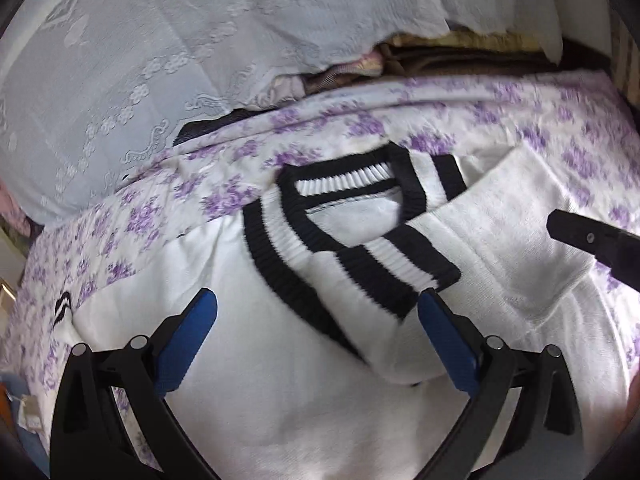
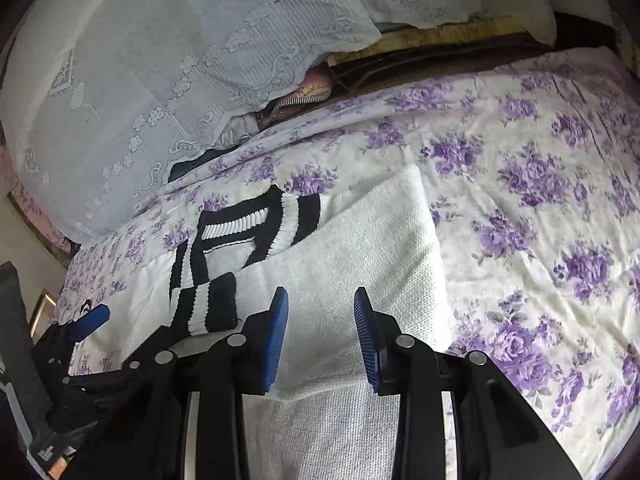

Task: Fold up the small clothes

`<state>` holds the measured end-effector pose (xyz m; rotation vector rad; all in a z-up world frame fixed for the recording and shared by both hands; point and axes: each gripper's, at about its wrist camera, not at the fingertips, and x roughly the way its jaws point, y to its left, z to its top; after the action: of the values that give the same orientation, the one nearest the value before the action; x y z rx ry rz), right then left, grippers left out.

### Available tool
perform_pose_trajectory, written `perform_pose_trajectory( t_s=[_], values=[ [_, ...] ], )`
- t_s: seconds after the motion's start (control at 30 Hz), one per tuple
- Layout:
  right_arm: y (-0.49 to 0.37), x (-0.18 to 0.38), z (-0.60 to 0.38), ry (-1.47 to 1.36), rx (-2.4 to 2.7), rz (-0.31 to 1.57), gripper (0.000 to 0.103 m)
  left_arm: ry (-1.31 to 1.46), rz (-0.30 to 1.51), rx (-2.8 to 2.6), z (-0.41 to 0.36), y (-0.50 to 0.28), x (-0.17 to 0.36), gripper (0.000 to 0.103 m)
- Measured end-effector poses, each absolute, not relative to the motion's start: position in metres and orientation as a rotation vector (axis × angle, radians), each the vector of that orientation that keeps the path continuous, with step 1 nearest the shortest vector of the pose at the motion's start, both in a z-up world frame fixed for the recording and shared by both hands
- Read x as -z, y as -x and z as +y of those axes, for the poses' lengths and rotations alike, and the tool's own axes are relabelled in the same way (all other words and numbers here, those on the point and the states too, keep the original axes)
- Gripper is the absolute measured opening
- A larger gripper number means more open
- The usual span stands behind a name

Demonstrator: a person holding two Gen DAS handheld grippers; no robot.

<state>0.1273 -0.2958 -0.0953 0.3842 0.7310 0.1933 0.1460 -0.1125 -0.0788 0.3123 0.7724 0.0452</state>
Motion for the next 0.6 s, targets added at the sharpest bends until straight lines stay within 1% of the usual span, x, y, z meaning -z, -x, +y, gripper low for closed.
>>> perform_pose_trajectory(
  t_s=[0.07, 0.13, 0.27, 0.37, 0.47, 0.6],
  values=[
    [-0.13, 0.1, -0.302, -0.402, -0.196, 0.739, 0.035, -0.335, 0.781, -0.104, -0.115, -0.156, 0.089, 0.099],
    [-0.13, 0.102, -0.307, -0.41, -0.189, 0.739, 0.035, -0.29, 0.783, -0.137, -0.102, -0.161, 0.092, 0.099],
    [-0.128, 0.102, -0.314, -0.436, -0.18, 0.733, 0.036, -0.097, 0.766, -0.264, -0.032, -0.159, 0.08, 0.099],
    [-0.129, 0.1, -0.307, -0.416, -0.193, 0.727, 0.036, 0.024, 0.803, -0.325, 0.017, -0.159, 0.071, 0.098],
    [-0.13, 0.1, -0.299, -0.394, -0.213, 0.73, 0.035, 0.078, 0.833, -0.244, 0.025, -0.147, 0.07, 0.097],
    [-0.131, 0.105, -0.293, -0.373, -0.224, 0.759, 0.033, 0.078, 0.851, -0.117, 0.003, -0.13, 0.078, 0.098]
  ],
)
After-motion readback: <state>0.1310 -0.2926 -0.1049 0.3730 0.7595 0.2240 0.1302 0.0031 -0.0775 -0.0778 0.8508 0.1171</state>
